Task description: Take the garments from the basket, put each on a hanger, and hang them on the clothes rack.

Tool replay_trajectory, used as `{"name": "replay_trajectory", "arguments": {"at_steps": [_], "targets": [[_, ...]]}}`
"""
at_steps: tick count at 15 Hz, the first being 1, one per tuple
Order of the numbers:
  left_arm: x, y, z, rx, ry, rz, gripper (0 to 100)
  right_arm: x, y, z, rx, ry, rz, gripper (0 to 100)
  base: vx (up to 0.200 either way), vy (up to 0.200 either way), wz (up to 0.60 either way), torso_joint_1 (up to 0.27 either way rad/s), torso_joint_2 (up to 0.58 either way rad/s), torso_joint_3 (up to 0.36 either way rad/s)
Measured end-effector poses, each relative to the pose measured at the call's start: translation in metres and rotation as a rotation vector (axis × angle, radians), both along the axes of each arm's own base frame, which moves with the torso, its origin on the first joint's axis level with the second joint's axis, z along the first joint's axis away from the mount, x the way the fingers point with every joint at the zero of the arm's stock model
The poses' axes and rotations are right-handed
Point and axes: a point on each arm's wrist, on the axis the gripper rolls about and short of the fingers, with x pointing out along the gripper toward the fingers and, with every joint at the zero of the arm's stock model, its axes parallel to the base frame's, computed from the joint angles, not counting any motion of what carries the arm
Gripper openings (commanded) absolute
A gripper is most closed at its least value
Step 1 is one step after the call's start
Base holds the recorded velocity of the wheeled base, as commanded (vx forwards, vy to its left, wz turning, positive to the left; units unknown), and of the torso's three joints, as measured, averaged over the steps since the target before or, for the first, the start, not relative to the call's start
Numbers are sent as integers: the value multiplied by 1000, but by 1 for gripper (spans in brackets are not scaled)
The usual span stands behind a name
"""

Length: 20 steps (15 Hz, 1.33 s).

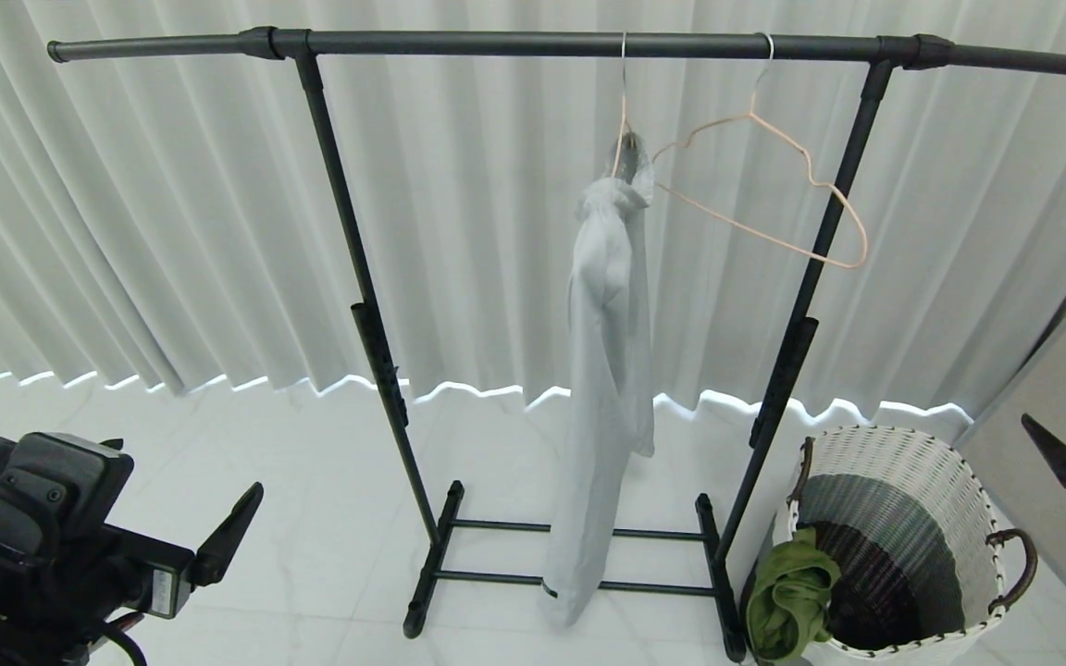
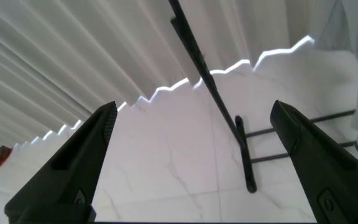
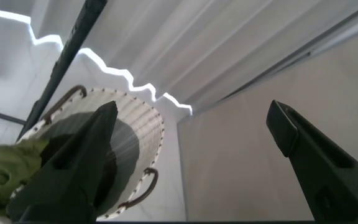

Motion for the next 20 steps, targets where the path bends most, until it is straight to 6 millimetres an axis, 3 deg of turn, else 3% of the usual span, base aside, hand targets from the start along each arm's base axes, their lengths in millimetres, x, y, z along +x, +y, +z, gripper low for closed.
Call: {"name": "replay_trajectory", "arguments": {"at_steps": [12,16,20], "targets": [[-1,0,-5,3,23,-1,100,-7,-7,-18,-13,69,-43,100,0,0,0,-113,445,329],[-2,-1,-4,4,17,-8,100,-8,-11,-21,-14,80,-64,100,0,0,0,-16,88,70],[-3,-7,-3,2,12,-52,100,-10,-14,-25,-14,97,-84,100,200,0,0,-2,10,21]]}}
